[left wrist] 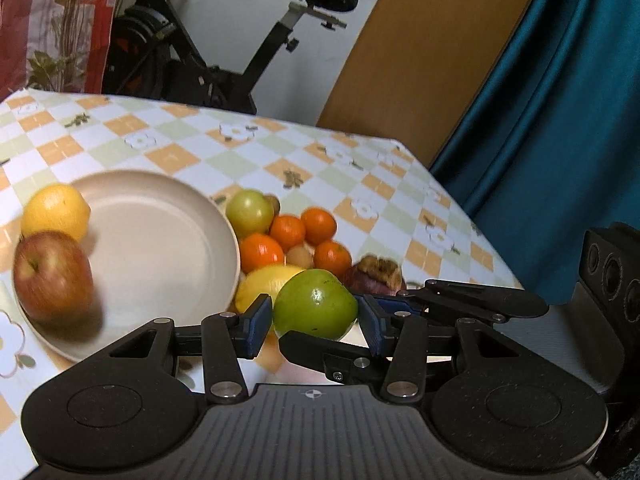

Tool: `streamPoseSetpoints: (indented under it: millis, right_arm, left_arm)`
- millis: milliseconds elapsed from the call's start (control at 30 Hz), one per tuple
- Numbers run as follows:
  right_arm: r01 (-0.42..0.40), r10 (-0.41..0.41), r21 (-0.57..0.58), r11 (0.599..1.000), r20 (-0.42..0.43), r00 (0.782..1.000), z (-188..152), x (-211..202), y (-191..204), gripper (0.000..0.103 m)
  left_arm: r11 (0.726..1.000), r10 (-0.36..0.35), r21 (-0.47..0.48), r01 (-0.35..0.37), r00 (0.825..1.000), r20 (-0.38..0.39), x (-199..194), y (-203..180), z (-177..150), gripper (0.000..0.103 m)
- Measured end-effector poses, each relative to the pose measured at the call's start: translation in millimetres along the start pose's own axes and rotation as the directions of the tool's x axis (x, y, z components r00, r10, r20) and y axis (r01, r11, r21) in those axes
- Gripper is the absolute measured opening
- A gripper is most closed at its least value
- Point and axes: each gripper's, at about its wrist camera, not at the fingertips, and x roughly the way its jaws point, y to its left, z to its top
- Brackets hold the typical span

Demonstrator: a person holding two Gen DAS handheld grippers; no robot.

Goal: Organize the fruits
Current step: 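Lift the green apple with the left tool and carry it over the plate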

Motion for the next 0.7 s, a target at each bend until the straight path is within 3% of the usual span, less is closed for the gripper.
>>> streamPoseSetpoints:
  millis: [467, 700]
  right_arm:
    - [-0.024, 0.026, -0.071, 0.997, 0.026, 0.999, 57, 17, 14, 0.050]
    - [-0.051, 0.052, -0.084, 0.995, 0.017, 0.999, 75, 39, 17, 0.050]
  left_arm:
    - [0.999, 0.024, -0.044, -0.021, 0.997, 0.076, -23, 25, 47, 0.050]
    - [0.997, 0.047, -0.070, -0.043, 0.997, 0.066, -14, 45, 65, 0.050]
